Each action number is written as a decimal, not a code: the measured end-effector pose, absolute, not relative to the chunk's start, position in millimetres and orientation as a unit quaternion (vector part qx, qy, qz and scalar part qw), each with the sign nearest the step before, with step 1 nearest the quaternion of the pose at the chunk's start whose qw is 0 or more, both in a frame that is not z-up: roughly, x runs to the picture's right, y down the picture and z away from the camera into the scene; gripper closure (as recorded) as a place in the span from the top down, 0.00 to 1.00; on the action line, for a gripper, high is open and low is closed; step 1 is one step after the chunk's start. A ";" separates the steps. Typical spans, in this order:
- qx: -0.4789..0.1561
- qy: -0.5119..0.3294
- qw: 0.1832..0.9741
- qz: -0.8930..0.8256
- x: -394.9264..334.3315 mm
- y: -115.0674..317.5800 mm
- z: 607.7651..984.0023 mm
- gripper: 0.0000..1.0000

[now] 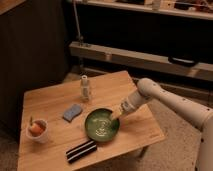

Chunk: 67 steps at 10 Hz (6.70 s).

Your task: Drag the ceramic bowl in a circle

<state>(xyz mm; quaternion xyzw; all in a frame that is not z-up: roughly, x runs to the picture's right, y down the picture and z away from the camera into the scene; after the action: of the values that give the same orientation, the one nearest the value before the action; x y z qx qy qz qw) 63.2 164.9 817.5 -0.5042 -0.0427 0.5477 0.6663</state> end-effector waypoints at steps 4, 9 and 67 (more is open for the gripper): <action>-0.512 -0.033 0.660 0.548 63.0 183.7 823.6 0.51; -0.517 -0.040 0.671 0.530 44.1 183.3 830.4 0.41; -0.336 0.129 0.756 0.547 159.9 69.4 911.7 0.00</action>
<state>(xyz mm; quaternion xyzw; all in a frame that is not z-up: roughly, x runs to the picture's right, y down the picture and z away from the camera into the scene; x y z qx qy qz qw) 159.9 69.4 911.7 -0.3364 0.1293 0.5468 0.7557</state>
